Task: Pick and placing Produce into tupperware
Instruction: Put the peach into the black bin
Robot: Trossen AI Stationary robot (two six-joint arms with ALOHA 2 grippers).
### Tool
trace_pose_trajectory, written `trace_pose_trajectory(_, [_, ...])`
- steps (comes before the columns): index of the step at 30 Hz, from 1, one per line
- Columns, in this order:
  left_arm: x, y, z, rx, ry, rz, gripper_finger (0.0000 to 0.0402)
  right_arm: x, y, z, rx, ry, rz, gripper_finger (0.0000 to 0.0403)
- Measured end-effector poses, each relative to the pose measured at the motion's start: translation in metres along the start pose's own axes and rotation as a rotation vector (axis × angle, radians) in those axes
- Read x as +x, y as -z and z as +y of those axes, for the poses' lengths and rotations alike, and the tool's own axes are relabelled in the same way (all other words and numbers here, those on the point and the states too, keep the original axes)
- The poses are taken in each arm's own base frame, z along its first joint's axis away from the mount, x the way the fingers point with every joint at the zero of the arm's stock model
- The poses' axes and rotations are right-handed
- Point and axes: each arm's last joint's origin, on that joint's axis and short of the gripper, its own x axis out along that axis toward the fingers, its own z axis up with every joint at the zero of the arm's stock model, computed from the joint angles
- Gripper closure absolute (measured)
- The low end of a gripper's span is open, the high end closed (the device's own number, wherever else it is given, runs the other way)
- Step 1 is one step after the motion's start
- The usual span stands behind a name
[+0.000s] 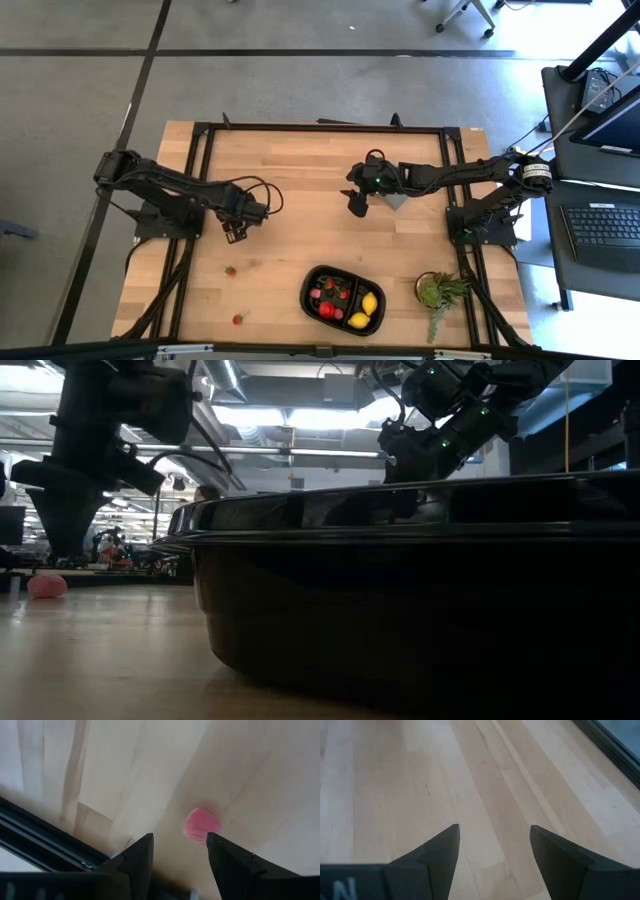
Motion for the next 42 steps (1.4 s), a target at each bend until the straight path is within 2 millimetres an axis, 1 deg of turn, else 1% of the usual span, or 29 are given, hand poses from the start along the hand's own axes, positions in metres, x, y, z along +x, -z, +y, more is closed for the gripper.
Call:
trace_pose_trajectory(6, [0.002, -0.003, 0.006, -0.017, 0.001, 0.013, 0.0215, 0.0, -0.001, 0.0, 0.002, -0.002, -0.014, 0.0159])
trace_pose_trajectory(9, [0.003, -0.004, 0.008, -0.031, 0.002, 0.016, 0.0201, 0.0, -0.002, 0.0, 0.003, -0.002, -0.018, 0.0159])
trace_pose_trajectory(17, [0.003, -0.005, 0.011, -0.038, 0.002, 0.025, 0.0126, 0.0, -0.002, 0.0, 0.003, -0.002, -0.019, 0.0159])
trace_pose_trajectory(21, [0.003, -0.005, 0.011, -0.073, -0.002, 0.034, 0.0108, 0.0, -0.002, 0.0, 0.003, -0.002, -0.019, 0.016])
trace_pose_trajectory(23, [0.003, -0.005, 0.011, -0.121, -0.003, 0.034, 0.0105, 0.0, -0.002, 0.0, 0.003, -0.002, -0.019, 0.016])
trace_pose_trajectory(34, [0.003, -0.006, 0.012, -0.139, 0.055, 0.06, 0.0104, 0.0, -0.002, 0.0, 0.003, -0.002, -0.019, 0.016])
trace_pose_trajectory(37, [0.009, -0.005, 0.011, -0.139, 0.075, 0.068, 0.0104, 0.0, -0.002, 0.0, 0.003, -0.002, -0.019, 0.016])
trace_pose_trajectory(42, [0.023, 0.0, 0.008, -0.14, 0.122, 0.09, 0.0109, 0.0, -0.002, 0.0, 0.003, -0.002, -0.02, 0.016])
